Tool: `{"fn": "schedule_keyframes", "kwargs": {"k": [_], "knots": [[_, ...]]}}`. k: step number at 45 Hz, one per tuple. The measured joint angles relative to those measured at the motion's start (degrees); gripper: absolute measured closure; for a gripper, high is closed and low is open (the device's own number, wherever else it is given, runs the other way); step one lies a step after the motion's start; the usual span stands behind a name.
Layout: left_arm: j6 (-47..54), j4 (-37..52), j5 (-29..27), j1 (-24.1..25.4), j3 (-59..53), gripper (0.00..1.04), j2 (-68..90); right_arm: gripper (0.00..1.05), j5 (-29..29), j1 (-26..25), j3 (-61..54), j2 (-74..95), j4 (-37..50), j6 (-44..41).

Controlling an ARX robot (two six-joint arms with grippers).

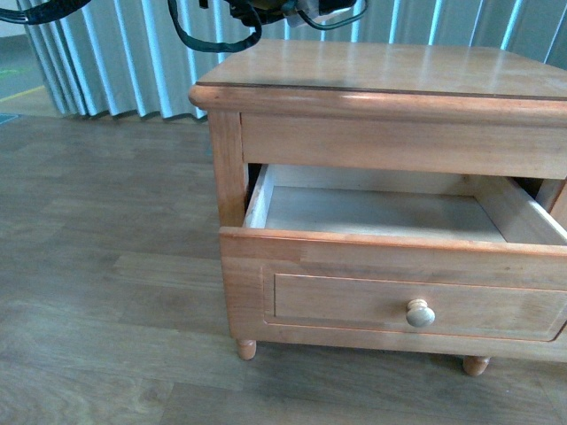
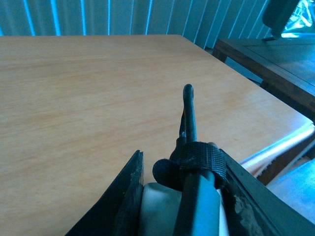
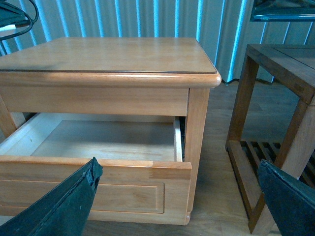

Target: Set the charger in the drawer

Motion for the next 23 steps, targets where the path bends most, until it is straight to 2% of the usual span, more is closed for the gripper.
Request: {"fn": "schedule_keyframes", "kwargs": {"k": [12, 23], "knots": [[0.7, 0.3, 0.2, -4.2, -7.5, 0.65, -4.2, 0.08, 0.0, 0.0, 0.0, 0.0, 0.0, 0.0], [0.9, 0.3, 0.5, -5.4, -10.7, 0.65, -4.5, 0.08, 0.0, 0.0, 0.0, 0.0, 0.0, 0.0]]}}
